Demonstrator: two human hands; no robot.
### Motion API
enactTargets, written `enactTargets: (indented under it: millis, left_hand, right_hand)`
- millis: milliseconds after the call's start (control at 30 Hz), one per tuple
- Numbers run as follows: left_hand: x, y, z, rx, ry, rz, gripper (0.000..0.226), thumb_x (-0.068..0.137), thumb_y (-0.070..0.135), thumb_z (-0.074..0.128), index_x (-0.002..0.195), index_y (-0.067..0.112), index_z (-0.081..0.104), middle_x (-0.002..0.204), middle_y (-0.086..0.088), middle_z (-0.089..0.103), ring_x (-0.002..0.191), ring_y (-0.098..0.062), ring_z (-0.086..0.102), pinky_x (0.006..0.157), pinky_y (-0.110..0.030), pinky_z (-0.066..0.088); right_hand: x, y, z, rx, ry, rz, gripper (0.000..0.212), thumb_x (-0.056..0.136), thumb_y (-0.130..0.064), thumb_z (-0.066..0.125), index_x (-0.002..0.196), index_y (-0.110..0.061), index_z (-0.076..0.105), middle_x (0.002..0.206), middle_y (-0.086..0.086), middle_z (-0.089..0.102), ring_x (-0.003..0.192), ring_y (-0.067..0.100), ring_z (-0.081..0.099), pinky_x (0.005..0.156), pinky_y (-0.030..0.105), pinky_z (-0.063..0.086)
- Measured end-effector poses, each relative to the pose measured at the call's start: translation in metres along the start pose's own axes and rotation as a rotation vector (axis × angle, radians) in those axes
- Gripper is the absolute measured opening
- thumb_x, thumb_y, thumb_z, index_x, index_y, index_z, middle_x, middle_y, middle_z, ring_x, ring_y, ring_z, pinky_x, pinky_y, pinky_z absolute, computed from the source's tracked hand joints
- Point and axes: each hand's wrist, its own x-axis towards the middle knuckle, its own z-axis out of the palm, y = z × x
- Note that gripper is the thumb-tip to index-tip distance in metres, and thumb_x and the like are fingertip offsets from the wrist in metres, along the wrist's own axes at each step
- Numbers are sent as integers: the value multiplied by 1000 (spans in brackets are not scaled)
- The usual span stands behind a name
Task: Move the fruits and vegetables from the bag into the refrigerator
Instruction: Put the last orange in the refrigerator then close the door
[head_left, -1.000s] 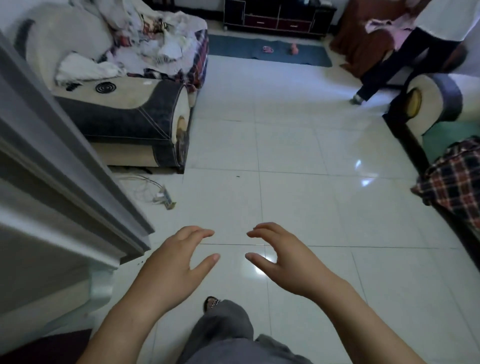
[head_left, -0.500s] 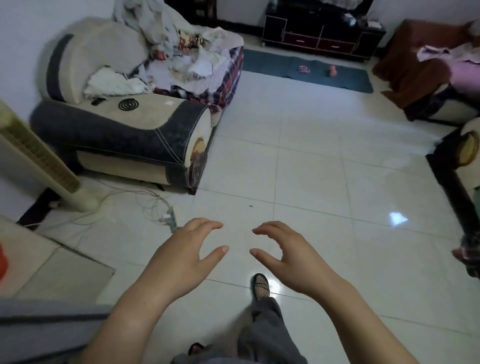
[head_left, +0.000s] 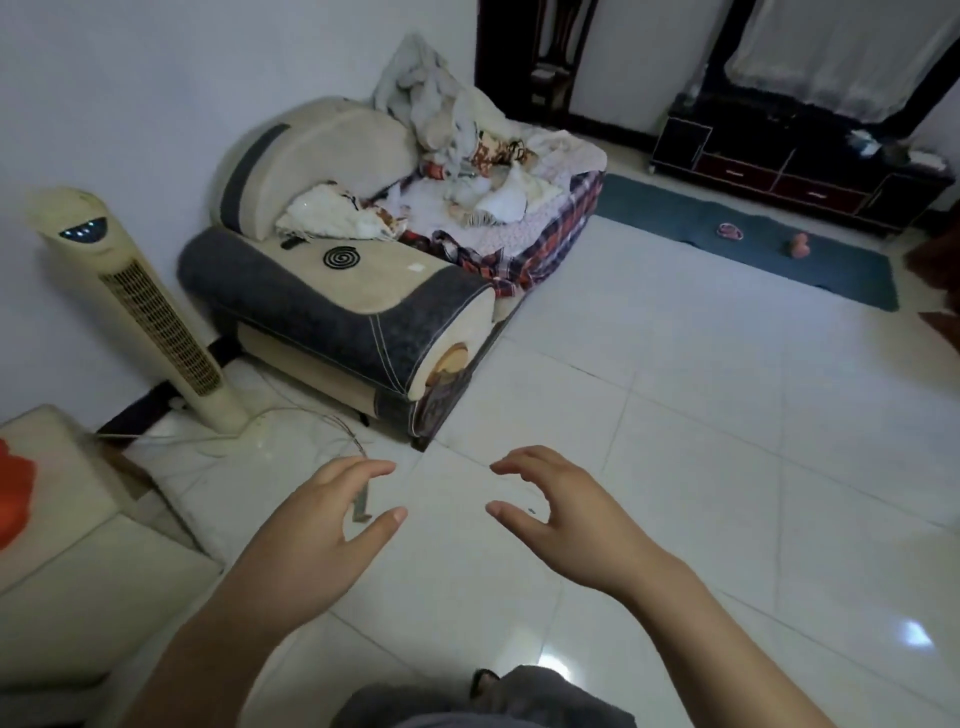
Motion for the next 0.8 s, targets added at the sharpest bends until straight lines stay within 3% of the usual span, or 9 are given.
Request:
enactTargets:
  millis: [100,200,333,400,567,700,800]
  left_hand:
    - [7,-10,-7,-13,66,-116,37,84,38,59,120,35,50,114,28,43,106,7,42,90,-14,30]
    - [11,-33,-19,8,124,-232,37,83,39,60,118,35,52,113,26,45,101,1,48,86,-13,32]
    - [27,-59,-35,-4,190,-352,35,83,41,60,117,39,50,112,24,45,97,3,44,74,-8,34]
    - [41,-69,-44,-21,222,-384,35,83,42,60,117,40,49,111,25,44,97,3,44,70,-6,35]
    - [88,-91,-67,-47,251,-400,39,86,42,56,123,37,48,118,26,42,101,7,41,77,-10,34]
    - [124,-109,-90,-67,297,-423,41,87,40,55,126,35,46,120,25,38,110,6,38,85,-16,34]
    - [141,-128,-104,-99,328,-486,42,86,44,55,126,36,45,120,26,37,113,5,39,87,-16,33]
  right_hand:
    - [35,6,-4,-15,-59,-78,40,90,-50,49,126,-33,49,131,-14,46,115,3,47,98,21,40]
    - [77,-3,3,-7,-118,-155,41,90,-51,49,126,-33,49,133,-14,46,115,4,47,98,21,39]
    - [130,-24,10,-7,-211,-274,41,90,-48,51,127,-30,49,130,-13,47,113,1,45,91,8,32]
    - [161,-31,8,-29,-227,-314,40,90,-47,52,126,-30,50,129,-13,48,114,1,45,93,8,32]
    - [235,-38,-3,-83,-239,-361,41,89,-53,48,125,-34,50,128,-18,47,113,-2,45,94,16,39]
    - [287,-49,3,-91,-303,-370,41,87,-56,47,125,-39,48,128,-23,44,110,-6,43,91,14,40]
    - [328,-63,15,-81,-390,-406,39,88,-54,50,124,-40,48,128,-27,42,112,-9,41,90,4,33]
